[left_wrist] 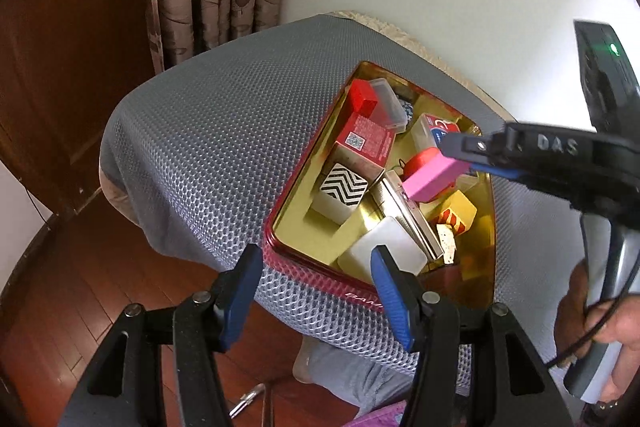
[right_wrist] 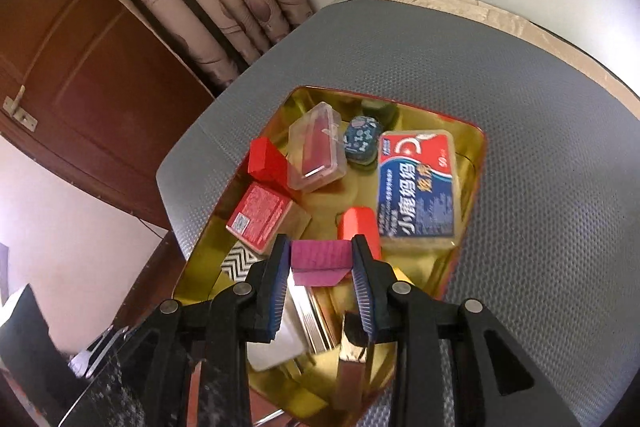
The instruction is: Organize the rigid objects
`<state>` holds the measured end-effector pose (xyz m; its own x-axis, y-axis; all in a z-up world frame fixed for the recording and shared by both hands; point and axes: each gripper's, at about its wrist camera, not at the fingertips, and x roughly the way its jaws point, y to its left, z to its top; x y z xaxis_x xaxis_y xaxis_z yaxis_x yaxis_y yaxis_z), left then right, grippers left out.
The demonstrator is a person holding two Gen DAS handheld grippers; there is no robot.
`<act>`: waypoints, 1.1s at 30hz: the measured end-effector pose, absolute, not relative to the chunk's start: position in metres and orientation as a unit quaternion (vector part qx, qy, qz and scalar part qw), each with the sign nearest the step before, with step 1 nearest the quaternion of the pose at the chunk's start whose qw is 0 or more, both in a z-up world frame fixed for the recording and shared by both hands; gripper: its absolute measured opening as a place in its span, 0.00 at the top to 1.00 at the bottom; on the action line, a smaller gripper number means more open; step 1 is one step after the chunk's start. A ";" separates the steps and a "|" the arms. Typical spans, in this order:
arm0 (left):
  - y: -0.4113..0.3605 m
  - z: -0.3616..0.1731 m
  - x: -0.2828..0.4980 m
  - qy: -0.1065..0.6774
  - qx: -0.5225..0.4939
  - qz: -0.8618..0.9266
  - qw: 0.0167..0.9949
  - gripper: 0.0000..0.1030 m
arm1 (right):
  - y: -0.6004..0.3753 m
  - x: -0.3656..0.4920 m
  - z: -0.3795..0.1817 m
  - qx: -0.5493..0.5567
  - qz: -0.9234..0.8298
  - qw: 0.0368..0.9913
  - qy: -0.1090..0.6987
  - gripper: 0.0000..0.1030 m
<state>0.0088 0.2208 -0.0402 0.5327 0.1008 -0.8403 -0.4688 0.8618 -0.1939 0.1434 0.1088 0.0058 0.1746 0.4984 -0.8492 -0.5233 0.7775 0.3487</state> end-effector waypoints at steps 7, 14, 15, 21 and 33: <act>0.221 -0.043 0.011 0.455 -0.195 0.177 0.851 0.44 | 0.106 0.142 0.019 0.017 0.347 0.795 0.497 0.46; 0.210 -0.028 0.006 0.415 -0.163 0.192 0.875 0.44 | 0.066 0.071 0.060 -0.024 0.331 0.891 0.311 0.02; 0.209 -0.026 0.005 0.408 -0.159 0.193 0.878 0.44 | 0.058 0.056 0.063 -0.026 0.317 0.908 0.274 0.00; 0.198 -0.013 -0.001 0.363 -0.129 0.197 0.901 0.44 | 0.031 0.015 0.067 -0.024 0.267 0.940 0.210 0.00; 0.180 0.003 -0.012 0.327 -0.090 0.210 0.917 0.44 | 0.013 -0.019 0.084 -0.007 0.241 0.955 0.175 0.00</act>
